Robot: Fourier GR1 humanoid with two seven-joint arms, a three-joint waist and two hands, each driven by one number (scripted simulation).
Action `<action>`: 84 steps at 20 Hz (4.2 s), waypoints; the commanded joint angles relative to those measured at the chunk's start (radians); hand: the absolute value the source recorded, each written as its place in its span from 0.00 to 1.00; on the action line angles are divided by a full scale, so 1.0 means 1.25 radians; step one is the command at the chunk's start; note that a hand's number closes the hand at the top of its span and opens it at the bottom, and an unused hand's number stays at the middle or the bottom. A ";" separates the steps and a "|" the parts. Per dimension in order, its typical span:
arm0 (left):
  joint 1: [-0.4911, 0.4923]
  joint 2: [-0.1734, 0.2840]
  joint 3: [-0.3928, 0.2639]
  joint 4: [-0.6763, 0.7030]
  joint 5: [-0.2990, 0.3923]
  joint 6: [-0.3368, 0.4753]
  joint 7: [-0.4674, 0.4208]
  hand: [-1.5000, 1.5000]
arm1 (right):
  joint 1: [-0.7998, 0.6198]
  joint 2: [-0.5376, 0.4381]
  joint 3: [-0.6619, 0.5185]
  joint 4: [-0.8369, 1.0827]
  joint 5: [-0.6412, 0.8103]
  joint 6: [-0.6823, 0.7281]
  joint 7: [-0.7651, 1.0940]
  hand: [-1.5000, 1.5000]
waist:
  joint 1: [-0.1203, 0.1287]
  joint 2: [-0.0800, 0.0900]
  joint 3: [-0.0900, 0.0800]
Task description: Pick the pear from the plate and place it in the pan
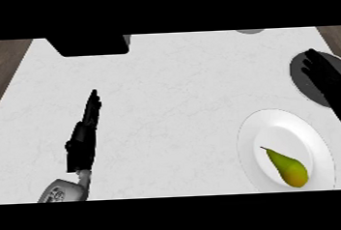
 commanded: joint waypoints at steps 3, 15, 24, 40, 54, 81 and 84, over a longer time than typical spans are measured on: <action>-0.049 0.026 0.021 -0.036 0.007 -0.023 0.020 0.50 | 0.015 0.067 0.111 0.041 -0.133 0.300 -0.070 1.00 | 0.040 0.014 -0.006; -0.096 0.094 0.112 -0.031 0.108 -0.120 0.075 0.50 | 0.004 -0.144 -0.006 0.222 -0.003 0.693 -0.546 0.00 | 0.022 0.017 -0.004; -0.113 0.089 0.104 -0.019 0.107 -0.139 0.074 0.50 | -0.130 -0.309 0.075 0.177 0.152 0.734 -0.580 0.00 | 0.064 0.024 -0.007; -0.132 0.100 0.149 0.015 0.114 -0.154 0.071 0.50 | -0.221 -0.318 0.275 0.183 0.239 0.663 -0.750 0.00 | 0.027 0.014 -0.012; -0.100 0.108 0.145 -0.034 0.107 -0.170 0.106 0.50 | -0.245 -0.343 0.431 0.266 0.315 0.555 -0.817 0.00 | 0.039 0.013 -0.011; -0.114 0.098 0.194 -0.051 0.090 -0.198 0.147 0.50 | -0.308 -0.198 0.669 0.378 0.558 0.331 -0.847 0.00 | 0.012 0.005 -0.013; -0.077 0.093 0.202 -0.081 0.090 -0.199 0.146 0.50 | -0.278 -0.202 0.685 0.382 0.622 0.262 -0.849 0.00 | 0.009 0.004 -0.013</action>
